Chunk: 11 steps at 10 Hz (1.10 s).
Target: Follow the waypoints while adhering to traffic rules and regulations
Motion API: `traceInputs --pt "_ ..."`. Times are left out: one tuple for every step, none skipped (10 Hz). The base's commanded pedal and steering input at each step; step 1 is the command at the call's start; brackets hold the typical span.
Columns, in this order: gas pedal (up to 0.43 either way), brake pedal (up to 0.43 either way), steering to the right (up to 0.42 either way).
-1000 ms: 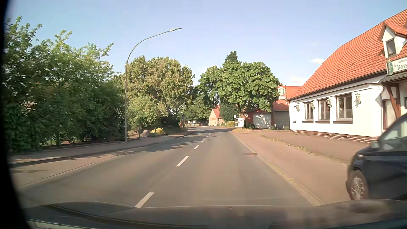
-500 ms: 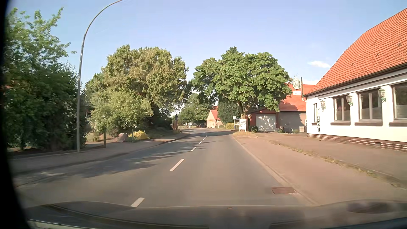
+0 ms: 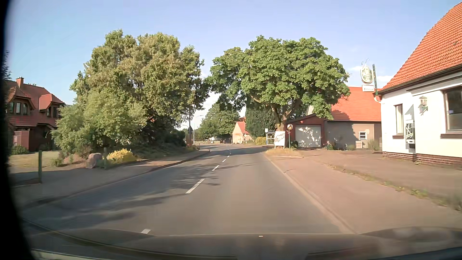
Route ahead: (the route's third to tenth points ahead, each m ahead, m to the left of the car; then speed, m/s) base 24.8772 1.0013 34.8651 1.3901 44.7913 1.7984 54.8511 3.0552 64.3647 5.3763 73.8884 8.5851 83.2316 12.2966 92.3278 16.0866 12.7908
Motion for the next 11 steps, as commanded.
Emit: traceInputs --pt "0.150 0.006 0.005" --pt "0.138 0.006 0.001" --pt "0.138 0.006 -0.003" --pt "0.138 0.006 -0.004" --pt "0.138 0.006 -0.004" --pt "0.138 0.006 -0.004" --pt "0.138 0.006 -0.004" --pt "0.138 0.006 -0.004" --pt "0.138 0.006 -0.004" --pt "0.138 0.006 -0.005" --pt "0.138 0.006 -0.005"
